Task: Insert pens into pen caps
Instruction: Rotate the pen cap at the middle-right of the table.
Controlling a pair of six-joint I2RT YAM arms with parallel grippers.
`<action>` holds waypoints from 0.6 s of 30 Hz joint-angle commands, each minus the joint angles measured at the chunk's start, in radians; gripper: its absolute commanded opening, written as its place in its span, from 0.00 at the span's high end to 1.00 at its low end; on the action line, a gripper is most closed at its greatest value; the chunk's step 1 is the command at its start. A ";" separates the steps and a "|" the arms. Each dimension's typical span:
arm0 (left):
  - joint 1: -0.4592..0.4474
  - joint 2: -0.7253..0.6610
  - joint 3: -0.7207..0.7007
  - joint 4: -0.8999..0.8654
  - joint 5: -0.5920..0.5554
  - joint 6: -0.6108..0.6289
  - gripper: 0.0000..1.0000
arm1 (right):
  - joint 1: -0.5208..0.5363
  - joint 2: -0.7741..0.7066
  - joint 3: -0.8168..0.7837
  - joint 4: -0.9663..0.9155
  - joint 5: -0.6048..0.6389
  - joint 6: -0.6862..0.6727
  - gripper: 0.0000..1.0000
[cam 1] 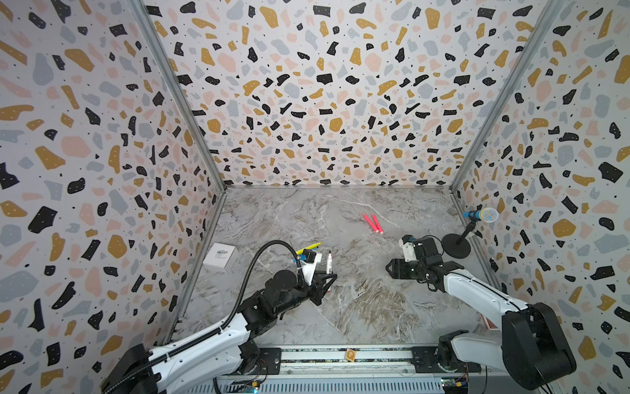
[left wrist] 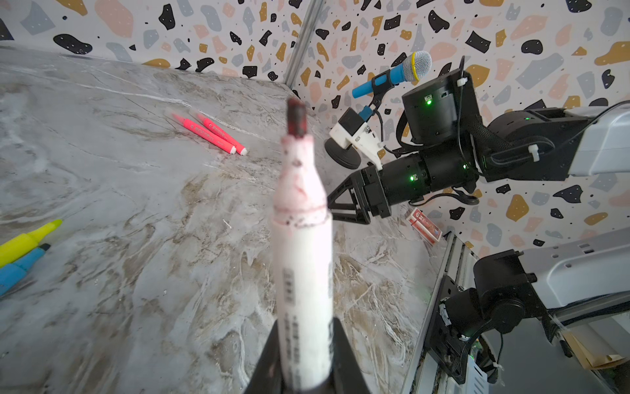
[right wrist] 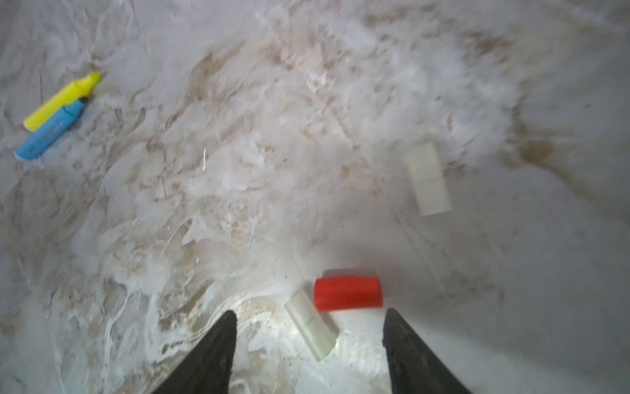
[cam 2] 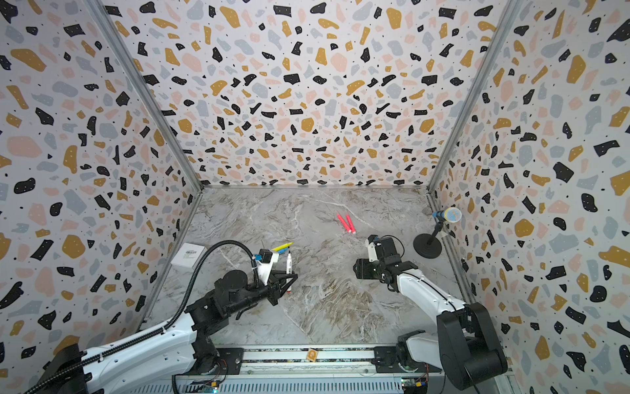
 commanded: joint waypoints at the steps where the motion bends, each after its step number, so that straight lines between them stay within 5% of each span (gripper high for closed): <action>1: 0.005 -0.002 -0.005 0.036 -0.012 -0.004 1.00 | 0.048 -0.026 -0.023 -0.035 0.039 0.060 0.31; 18: 0.006 -0.014 -0.004 0.014 -0.030 0.000 1.00 | 0.077 0.088 -0.011 0.064 0.027 0.064 0.31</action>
